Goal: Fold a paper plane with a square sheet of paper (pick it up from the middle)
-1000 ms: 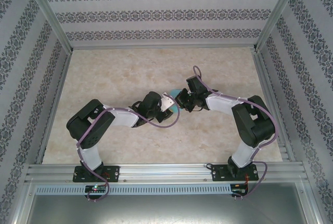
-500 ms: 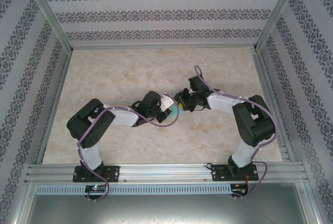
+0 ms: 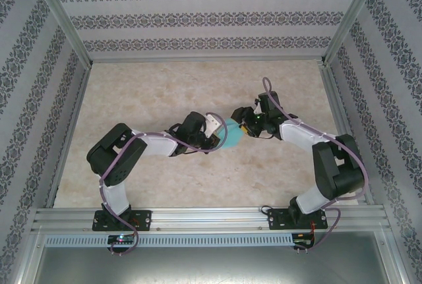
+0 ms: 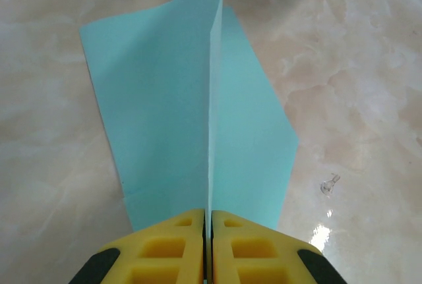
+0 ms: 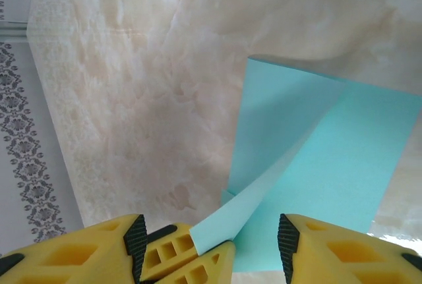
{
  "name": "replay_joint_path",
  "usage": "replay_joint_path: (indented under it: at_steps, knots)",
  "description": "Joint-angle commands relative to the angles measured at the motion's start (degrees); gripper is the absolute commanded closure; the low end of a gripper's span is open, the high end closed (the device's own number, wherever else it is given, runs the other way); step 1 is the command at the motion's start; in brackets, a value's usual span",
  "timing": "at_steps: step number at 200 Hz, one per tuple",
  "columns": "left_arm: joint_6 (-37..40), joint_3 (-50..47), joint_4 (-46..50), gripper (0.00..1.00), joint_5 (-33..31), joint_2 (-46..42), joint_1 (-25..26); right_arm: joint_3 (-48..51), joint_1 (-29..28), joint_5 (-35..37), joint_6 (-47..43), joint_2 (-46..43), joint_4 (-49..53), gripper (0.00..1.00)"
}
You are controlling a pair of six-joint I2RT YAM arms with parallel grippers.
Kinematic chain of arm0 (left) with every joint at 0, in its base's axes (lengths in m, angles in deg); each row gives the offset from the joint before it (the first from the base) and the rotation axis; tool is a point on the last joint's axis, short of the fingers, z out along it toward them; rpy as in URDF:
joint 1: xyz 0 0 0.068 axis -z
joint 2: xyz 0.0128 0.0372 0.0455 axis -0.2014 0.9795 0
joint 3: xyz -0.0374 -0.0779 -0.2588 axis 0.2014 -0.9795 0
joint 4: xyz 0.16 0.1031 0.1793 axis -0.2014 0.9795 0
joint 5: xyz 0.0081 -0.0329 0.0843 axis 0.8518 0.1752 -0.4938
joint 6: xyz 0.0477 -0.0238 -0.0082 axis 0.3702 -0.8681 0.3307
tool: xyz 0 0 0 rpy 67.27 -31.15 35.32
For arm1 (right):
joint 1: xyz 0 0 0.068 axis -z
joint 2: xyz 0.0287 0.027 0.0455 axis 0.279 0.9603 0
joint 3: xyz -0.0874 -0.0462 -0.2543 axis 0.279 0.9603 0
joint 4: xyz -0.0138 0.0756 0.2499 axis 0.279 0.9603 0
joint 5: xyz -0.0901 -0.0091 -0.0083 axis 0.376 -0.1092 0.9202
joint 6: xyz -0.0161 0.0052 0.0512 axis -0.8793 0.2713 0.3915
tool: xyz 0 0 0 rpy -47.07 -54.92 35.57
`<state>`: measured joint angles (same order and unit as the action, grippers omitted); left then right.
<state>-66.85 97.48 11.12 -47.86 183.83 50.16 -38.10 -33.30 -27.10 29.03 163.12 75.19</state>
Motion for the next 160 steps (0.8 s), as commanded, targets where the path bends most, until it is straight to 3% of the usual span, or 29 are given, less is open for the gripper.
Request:
replay_joint_path:
  at_steps: [1,90,160]
  knots:
    - [-5.96,1.77,3.45,0.88,1.88,0.92,-0.55,2.36,0.67,-0.37,-3.83,-1.63,-1.43,0.43]
    - [-18.12,8.22,14.15,0.86,5.35,2.96,-0.56,7.53,0.01,-5.78,-4.25,0.85,-10.57,0.46]
    - [-18.43,14.62,21.36,0.87,9.79,6.37,-0.5,8.47,0.63,-6.47,-8.04,2.5,-10.83,0.48]
